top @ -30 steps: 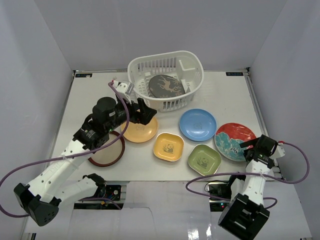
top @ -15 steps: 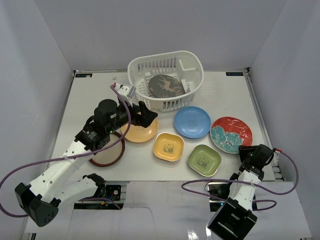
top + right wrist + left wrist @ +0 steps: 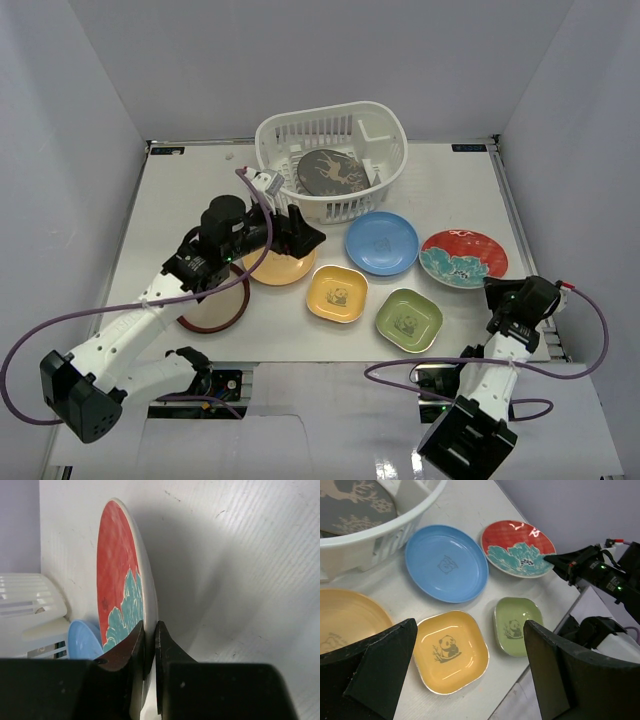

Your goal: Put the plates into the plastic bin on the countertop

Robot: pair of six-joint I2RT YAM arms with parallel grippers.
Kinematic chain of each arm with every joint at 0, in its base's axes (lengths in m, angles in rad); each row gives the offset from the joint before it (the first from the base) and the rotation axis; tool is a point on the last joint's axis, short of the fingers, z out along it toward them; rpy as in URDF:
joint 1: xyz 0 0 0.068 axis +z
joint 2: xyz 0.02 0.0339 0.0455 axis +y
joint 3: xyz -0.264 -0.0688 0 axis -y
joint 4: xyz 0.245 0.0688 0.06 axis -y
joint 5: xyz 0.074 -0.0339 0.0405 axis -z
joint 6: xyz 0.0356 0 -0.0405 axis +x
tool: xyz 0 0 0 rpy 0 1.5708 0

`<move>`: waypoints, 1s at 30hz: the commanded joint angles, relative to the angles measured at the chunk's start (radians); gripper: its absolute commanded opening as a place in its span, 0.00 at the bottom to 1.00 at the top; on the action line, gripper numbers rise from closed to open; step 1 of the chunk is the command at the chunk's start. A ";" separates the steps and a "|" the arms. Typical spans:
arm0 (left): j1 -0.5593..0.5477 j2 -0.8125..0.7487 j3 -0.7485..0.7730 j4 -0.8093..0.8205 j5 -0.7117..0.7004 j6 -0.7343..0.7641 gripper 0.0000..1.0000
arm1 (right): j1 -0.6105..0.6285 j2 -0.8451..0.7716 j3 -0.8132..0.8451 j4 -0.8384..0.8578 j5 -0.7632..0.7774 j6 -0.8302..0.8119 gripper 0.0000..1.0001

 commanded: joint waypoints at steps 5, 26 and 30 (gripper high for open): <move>0.004 0.072 0.036 0.085 0.239 -0.128 0.98 | -0.002 -0.009 0.132 0.319 -0.231 0.185 0.08; -0.031 0.553 0.320 0.291 0.339 -0.378 0.96 | 0.225 0.067 0.342 0.595 -0.509 0.325 0.08; -0.040 0.627 0.372 0.298 0.321 -0.383 0.86 | 0.324 0.092 0.337 0.618 -0.506 0.311 0.08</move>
